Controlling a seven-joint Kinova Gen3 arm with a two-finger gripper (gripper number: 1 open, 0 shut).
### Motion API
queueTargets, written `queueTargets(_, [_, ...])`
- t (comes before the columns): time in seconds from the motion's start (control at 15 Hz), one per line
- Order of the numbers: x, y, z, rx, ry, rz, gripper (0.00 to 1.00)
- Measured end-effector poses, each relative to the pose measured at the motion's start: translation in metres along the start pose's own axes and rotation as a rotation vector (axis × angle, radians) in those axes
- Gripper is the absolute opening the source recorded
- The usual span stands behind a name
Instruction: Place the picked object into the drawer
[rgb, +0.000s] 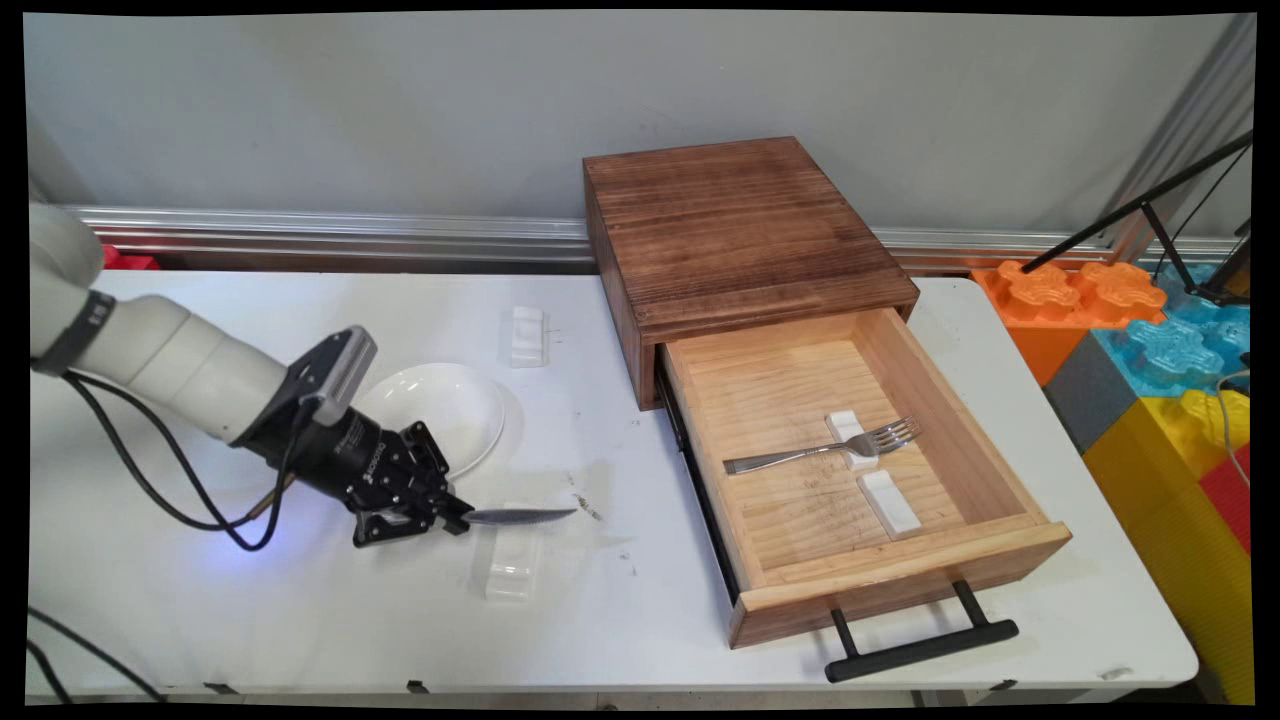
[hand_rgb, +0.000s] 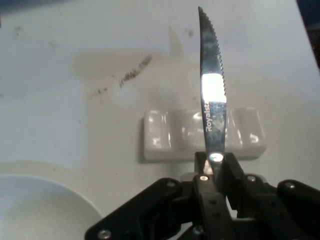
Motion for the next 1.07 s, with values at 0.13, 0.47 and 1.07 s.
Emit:
queueTargets(0.13, [0.016, 0.002, -0.008, 0.005, 0.003, -0.010, 0.00])
queueTargets(0.47, [0.060, 0.008, -0.021, 0.033, 0.006, -0.045, 0.00])
queueTargets(1.07, [0.146, 0.020, -0.018, 0.068, 0.024, -0.097, 0.00])
